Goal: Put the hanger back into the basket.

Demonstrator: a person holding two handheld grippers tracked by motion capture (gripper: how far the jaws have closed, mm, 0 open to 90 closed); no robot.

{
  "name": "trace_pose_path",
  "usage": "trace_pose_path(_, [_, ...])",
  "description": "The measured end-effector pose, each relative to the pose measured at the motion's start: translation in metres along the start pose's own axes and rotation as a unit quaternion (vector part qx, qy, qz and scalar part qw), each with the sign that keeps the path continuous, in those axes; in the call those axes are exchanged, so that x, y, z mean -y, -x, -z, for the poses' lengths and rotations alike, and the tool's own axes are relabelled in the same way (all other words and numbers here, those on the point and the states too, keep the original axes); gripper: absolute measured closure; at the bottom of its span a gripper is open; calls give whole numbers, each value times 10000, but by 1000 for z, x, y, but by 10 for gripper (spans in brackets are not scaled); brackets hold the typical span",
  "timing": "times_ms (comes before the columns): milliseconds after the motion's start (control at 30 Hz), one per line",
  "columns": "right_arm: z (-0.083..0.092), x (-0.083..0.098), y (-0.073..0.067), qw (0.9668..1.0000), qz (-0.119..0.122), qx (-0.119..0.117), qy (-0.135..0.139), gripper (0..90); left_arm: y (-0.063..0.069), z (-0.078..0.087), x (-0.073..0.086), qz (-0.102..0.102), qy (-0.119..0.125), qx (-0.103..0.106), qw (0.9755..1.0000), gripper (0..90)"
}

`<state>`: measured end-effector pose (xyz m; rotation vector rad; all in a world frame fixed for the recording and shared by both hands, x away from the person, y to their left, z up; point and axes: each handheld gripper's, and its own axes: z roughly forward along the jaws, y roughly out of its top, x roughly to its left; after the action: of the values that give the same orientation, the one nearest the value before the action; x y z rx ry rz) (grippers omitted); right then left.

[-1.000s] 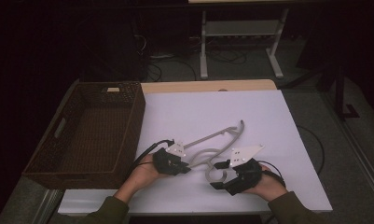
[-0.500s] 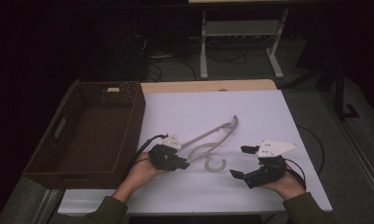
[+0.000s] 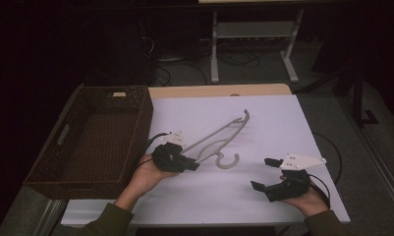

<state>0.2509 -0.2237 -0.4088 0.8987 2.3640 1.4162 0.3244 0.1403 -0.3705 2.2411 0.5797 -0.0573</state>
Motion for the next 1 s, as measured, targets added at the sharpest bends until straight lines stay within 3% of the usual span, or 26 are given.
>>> trace_pose_path(300, [4, 6, 6, 9995, -107, 245, 140, 72, 3, 43, -27, 158, 232, -105, 9996, 823])
trace_pose_path(567, [4, 7, 7, 9994, -117, 277, 141, 67, 0, 86, -42, 138, 311, -291, 9990, 823])
trace_pose_path(800, [4, 7, 7, 9993, -158, 297, 178, 67, -6, 124, -43, 173, 418, -503, 9977, 823])
trace_pose_path(1000, [4, 7, 8, 9992, -138, 314, 186, 67, -13, 155, -34, 221, 449, -695, 9963, 823])
